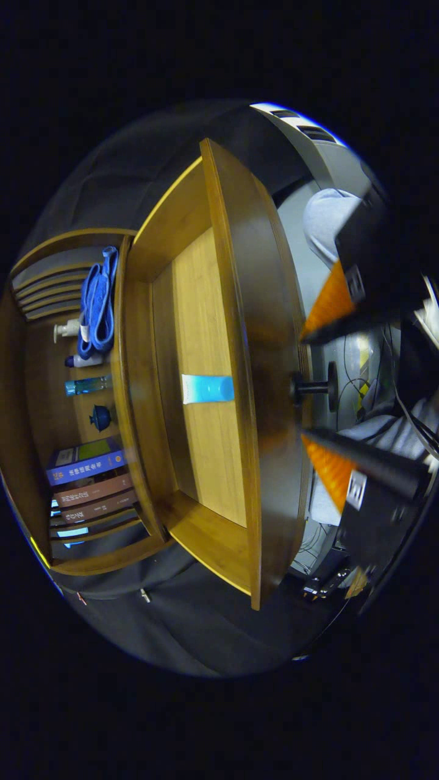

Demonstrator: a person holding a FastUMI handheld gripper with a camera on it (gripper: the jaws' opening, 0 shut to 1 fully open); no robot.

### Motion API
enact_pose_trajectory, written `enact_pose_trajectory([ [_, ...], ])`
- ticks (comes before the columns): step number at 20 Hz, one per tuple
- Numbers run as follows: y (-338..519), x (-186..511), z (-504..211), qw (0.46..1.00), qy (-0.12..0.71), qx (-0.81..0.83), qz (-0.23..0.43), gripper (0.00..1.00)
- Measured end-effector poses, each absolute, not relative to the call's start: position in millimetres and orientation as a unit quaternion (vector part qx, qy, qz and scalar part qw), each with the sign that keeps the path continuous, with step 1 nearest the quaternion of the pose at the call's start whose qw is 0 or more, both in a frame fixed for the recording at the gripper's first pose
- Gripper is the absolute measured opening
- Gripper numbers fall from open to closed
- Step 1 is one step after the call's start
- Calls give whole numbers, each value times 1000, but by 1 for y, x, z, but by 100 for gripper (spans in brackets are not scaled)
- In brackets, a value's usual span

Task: Pull open the drawer, take out the items inside it, and place them on the countertop above the cabinet.

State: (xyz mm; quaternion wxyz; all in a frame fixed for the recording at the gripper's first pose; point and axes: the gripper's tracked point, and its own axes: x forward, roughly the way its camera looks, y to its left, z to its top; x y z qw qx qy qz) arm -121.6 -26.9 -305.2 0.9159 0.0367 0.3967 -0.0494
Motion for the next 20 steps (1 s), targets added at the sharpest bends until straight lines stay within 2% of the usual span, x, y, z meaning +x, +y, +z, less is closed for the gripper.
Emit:
enact_pose_trajectory([
  [2,-28,-125,-270,925,376,33,-49,100],
  [6,-25,-111,-214,941,329,60,-44,100],
  [12,-22,-31,-190,938,345,35,-22,100],
  [20,-19,59,-271,870,491,24,-33,100],
])
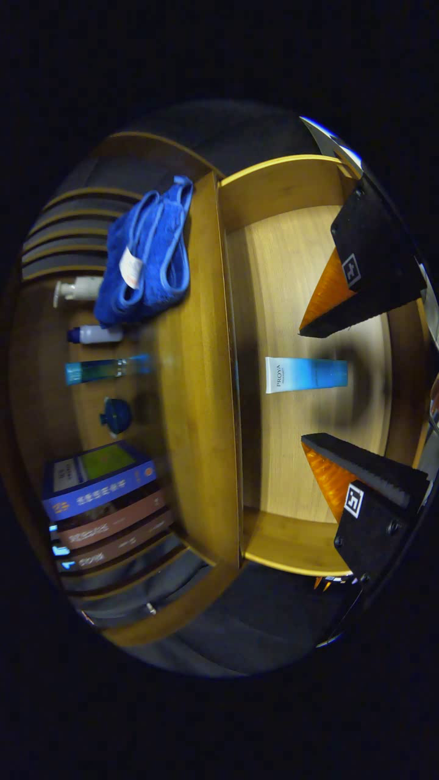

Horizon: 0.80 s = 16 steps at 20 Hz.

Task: Pull open the drawer, take out the items inside it, and place them on the countertop above the cabinet.

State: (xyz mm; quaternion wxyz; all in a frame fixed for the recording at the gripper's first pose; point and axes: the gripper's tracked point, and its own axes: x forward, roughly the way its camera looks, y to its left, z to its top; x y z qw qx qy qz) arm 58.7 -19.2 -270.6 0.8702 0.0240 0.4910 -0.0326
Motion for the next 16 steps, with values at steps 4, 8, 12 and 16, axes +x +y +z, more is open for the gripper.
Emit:
enact_pose_trajectory([
  [4,-23,72,-308,838,544,-14,-36,100],
  [8,-26,75,-329,812,581,-23,-39,100],
  [12,-29,66,-341,781,623,-15,-50,100],
  [16,-34,60,-335,762,643,-14,-68,100],
])
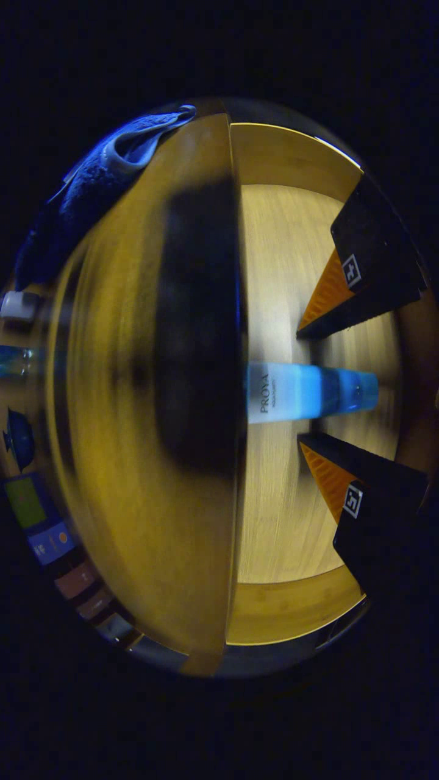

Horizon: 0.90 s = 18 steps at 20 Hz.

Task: Pull open the drawer, take out the items inside it, and place them on the countertop above the cabinet.

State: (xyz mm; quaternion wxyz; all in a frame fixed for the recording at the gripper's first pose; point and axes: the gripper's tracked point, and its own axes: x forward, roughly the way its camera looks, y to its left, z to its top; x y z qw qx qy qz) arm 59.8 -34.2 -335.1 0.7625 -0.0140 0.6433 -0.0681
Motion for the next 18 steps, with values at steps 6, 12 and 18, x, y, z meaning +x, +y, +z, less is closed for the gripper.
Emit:
enact_pose_trajectory([
  [6,-30,65,-334,765,641,-25,-62,53],
  [12,-22,62,-310,786,616,-21,-51,44],
  [18,-7,36,-256,819,573,-18,-16,44],
])
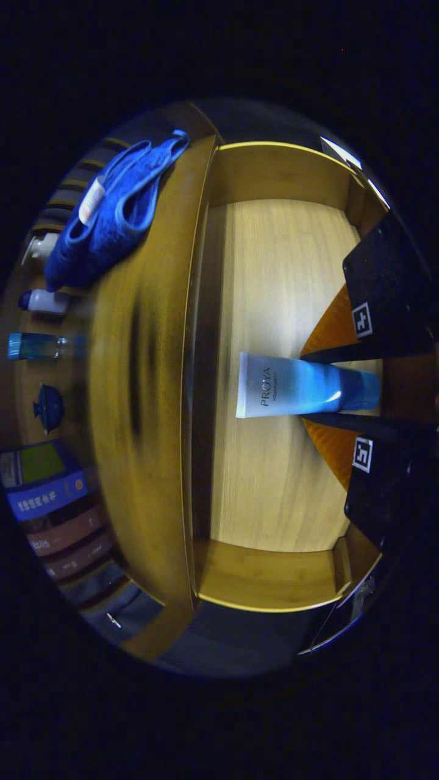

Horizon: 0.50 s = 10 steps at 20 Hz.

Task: Pull open the drawer, take out the items inside it, and place them on the countertop above the cabinet.

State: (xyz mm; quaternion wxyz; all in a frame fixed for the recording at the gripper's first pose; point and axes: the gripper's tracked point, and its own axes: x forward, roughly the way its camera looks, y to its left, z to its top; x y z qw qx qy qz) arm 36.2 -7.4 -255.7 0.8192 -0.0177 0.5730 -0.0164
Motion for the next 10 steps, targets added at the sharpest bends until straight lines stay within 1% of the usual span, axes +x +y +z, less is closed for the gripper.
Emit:
enact_pose_trajectory([
  [4,2,47,-192,861,508,-6,-14,44],
  [7,-3,90,-155,887,461,-14,-15,44],
  [10,-4,143,-145,899,438,-23,-18,44],
])
